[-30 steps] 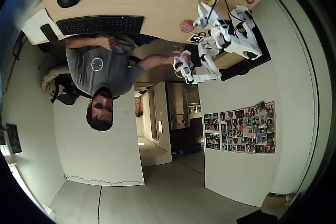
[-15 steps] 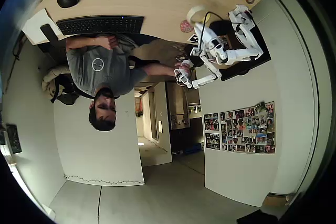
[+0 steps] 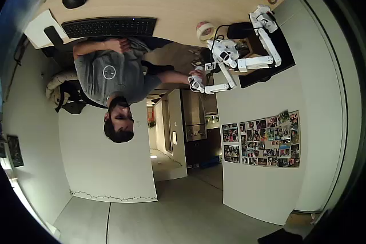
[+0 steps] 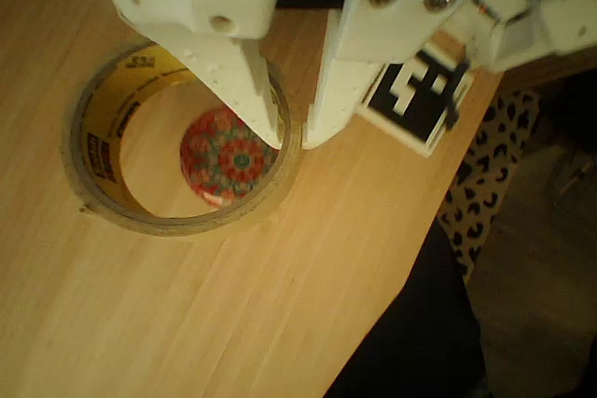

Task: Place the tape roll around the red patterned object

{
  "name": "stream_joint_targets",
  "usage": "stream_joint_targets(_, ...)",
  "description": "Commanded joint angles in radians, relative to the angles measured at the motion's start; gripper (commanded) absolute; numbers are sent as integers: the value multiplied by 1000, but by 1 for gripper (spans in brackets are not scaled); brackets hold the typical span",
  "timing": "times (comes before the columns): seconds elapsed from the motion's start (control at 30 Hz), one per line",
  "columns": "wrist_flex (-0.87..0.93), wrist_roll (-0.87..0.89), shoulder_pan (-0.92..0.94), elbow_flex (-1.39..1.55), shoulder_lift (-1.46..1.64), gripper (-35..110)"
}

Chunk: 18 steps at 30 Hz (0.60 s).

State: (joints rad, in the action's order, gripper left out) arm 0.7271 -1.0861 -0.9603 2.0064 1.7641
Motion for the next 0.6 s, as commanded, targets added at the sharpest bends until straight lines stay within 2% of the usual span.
stream_joint_targets(0.0,-83,2,-15,-15,-44,0)
stream_joint_targets(0.33,-143,8,-34,-5,-78,2)
stream_joint_targets(0.57,-112,17,-43,-2,-54,27)
